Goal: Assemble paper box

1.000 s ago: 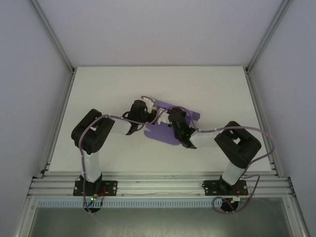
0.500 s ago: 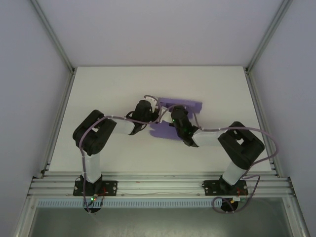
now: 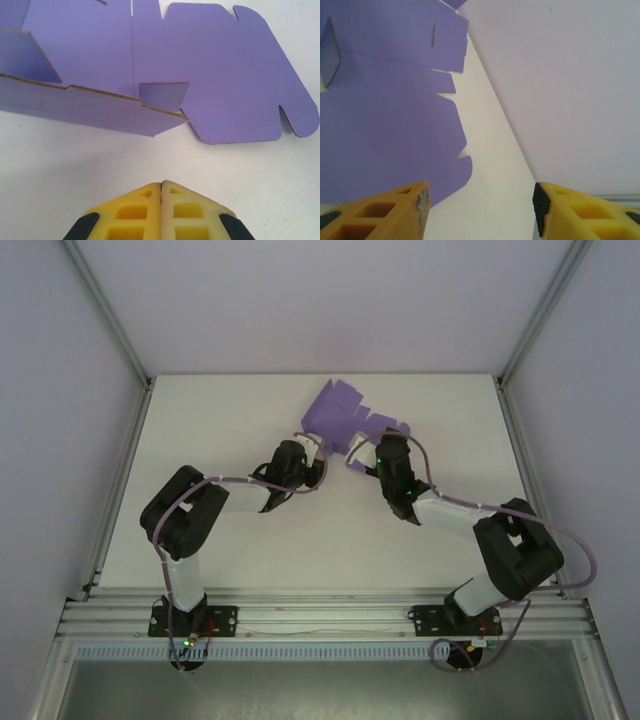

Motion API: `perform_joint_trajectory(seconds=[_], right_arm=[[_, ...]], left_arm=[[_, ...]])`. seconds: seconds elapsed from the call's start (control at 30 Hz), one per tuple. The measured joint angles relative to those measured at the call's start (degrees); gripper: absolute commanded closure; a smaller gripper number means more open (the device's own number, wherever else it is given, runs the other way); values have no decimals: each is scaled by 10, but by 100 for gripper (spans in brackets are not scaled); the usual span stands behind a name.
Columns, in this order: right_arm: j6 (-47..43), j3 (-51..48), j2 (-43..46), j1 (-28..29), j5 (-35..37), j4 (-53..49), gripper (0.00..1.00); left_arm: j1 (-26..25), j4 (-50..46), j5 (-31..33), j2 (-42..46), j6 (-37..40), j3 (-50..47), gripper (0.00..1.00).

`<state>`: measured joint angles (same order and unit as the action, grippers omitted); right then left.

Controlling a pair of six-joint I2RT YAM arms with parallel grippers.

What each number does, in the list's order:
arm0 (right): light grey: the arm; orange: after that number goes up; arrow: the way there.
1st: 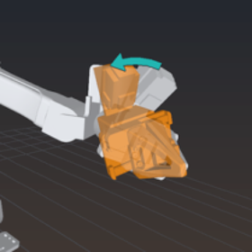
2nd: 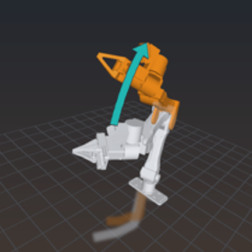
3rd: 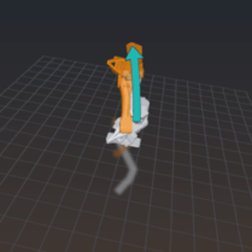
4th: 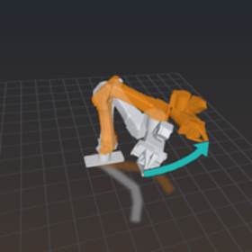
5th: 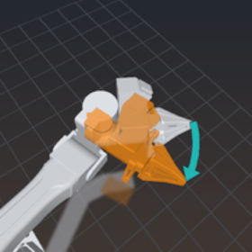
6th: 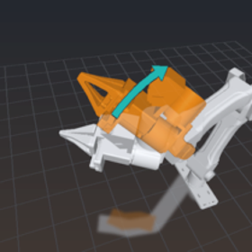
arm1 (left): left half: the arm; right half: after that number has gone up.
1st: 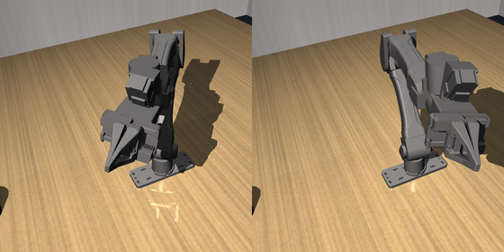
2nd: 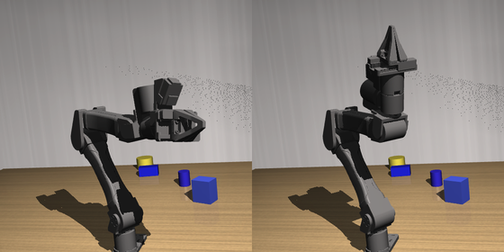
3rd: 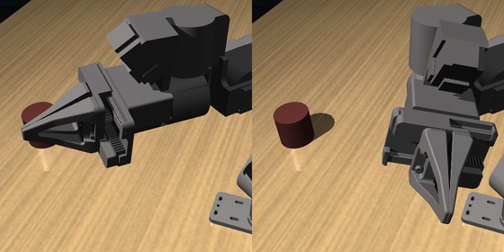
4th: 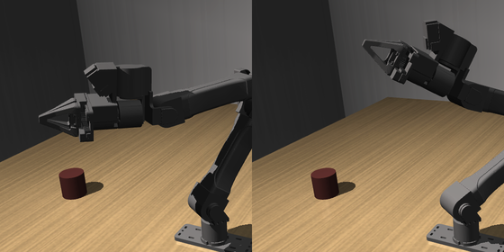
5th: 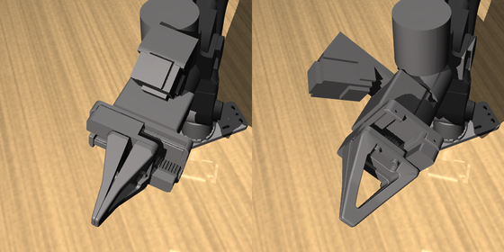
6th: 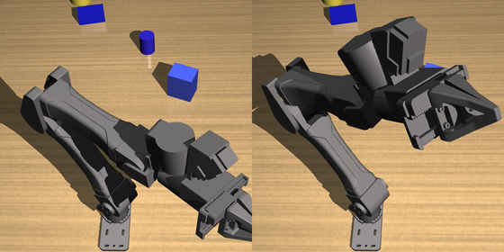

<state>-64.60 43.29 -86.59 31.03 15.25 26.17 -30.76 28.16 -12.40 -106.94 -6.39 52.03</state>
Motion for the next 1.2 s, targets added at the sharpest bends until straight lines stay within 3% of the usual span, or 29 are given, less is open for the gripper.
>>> perform_joint_trajectory(seconds=[0.07, 0.13, 0.17, 0.2, 0.23, 0.27, 0.37, 0.47, 0.67, 0.93, 1.2], right_arm=[[37, 31, -2, -18, -14, -31, 38], [75, 54, -3, -32, -18, -38, 33], [95, 65, -6, -37, -16, -37, 25], [115, 72, -9, -39, -8, -37, 19], [137, 79, -13, -39, 3, -37, 10], [167, 85, -18, -38, 18, -37, 0], [269, 93, -25, -37, 78, -35, 0], [392, 102, -25, -37, 145, -47, 0], [563, 95, -3, -38, 212, -73, 0], [634, 73, 59, -38, 227, -88, 0], [670, 53, 85, -38, 223, -97, 0]], left_arm=[[0, -20, 7, 5, -13, 0, 53], [2, -44, 9, 24, -44, -2, 35], [5, -52, 6, 40, -65, -5, 17], [11, -58, 1, 59, -95, -10, 5], [18, -62, -8, 78, -127, -13, 0], [28, -61, -20, 96, -164, -15, 0], [49, -41, -47, 117, -265, -9, 0], [50, -70, -57, 78, -342, 49, 0], [45, -148, -51, -19, -408, 167, 5], [43, -252, 43, -22, -418, 180, 10], [47, -257, 35, -77, -442, 233, 31]])
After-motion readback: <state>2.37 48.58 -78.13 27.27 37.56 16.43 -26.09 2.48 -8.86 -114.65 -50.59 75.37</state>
